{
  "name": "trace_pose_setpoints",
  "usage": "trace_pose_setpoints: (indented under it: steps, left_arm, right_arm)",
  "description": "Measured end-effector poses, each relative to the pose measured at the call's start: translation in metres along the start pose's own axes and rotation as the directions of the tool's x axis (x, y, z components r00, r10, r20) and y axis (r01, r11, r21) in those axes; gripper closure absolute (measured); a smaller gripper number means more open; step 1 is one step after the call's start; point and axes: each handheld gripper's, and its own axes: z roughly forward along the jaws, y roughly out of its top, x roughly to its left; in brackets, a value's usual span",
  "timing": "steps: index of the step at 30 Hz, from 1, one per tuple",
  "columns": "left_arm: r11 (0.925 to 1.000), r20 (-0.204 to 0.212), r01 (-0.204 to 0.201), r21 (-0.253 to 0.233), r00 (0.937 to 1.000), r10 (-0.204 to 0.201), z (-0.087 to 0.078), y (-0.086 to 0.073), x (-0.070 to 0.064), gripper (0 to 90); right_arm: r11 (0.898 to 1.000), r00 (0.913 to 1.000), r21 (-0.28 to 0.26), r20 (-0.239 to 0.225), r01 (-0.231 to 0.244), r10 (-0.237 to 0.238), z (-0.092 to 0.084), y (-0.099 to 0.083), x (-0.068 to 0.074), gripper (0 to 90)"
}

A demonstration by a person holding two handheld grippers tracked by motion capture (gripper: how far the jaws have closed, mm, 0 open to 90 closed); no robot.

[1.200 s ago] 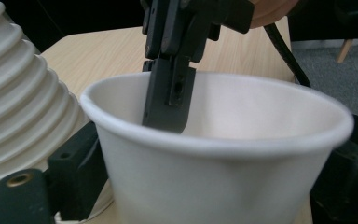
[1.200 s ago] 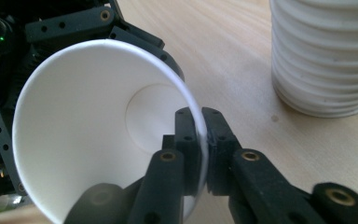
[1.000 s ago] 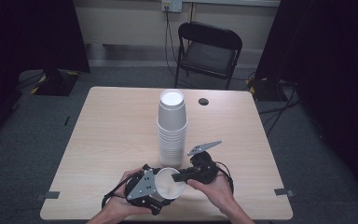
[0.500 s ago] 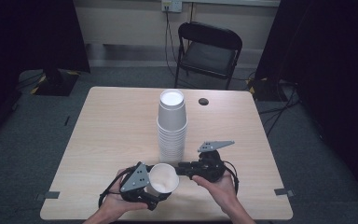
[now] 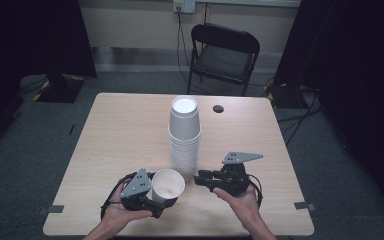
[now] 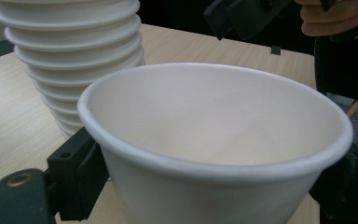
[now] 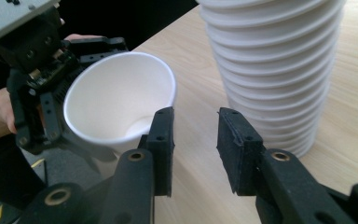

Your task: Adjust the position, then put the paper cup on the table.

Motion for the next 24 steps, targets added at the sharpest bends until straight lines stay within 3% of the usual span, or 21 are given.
trace_pose_setpoints:
  steps: [5,12,24]
  left_arm:
    - [0.9988,-0.028,0.042,-0.027,0.9987,-0.043,-0.008,0.001,0.007,12.7]
    - [0.9956,-0.078,0.07,-0.063,0.9942,-0.075,-0.02,0.005,0.017,12.7]
    - [0.9924,-0.141,0.077,-0.096,0.9859,-0.09,-0.03,0.011,0.032,12.7]
  right_arm:
    - [1.0,0.9995,-0.015,0.031,0.006,-0.006,-0.005,-0.003,-0.004,60.4]
    - [1.0,0.9965,-0.02,0.082,0.015,-0.013,-0.007,-0.016,-0.009,54.9]
    - [0.999,0.9881,-0.025,0.152,0.026,-0.022,-0.021,-0.027,-0.021,49.1]
